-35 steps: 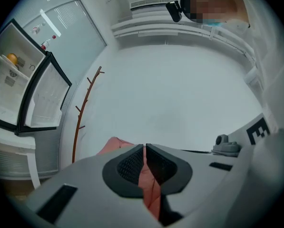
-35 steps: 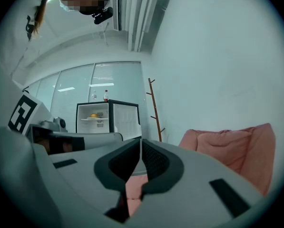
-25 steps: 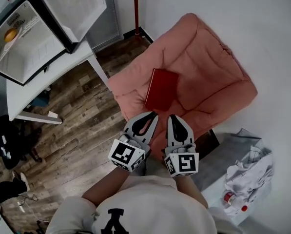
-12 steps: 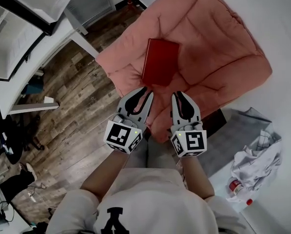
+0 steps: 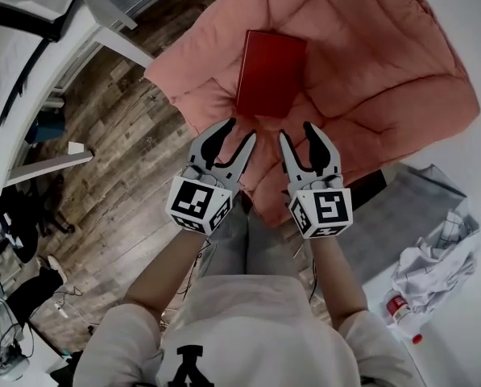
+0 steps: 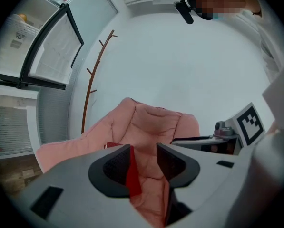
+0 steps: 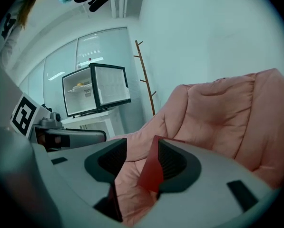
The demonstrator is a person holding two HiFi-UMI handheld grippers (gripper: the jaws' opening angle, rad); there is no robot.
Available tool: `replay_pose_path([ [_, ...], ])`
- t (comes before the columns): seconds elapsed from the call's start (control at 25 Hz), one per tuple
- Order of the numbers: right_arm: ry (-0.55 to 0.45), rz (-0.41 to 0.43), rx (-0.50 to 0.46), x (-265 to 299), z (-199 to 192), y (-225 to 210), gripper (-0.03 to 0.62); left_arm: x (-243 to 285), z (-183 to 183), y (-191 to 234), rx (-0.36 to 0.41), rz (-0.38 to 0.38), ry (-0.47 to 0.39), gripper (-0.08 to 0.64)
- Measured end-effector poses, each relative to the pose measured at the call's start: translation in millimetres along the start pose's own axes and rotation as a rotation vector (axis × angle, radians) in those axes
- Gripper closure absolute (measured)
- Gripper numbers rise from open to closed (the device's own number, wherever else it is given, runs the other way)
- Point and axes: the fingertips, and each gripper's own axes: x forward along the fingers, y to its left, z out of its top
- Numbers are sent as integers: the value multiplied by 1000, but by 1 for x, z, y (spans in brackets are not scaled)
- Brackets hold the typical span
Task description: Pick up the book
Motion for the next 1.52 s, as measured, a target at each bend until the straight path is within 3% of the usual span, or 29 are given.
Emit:
replay_pose_path([
  [0.44,56,-11,29,53,-39,-26,368,43,-38,38,-33,15,59,383],
  [0.96,159,-52,71,104,-90,-71,347,96,-85,74,12,24,157,373],
  [1.52,255,-70,128,148,-144,-100,321,138,-136,110,-43,51,239,356],
])
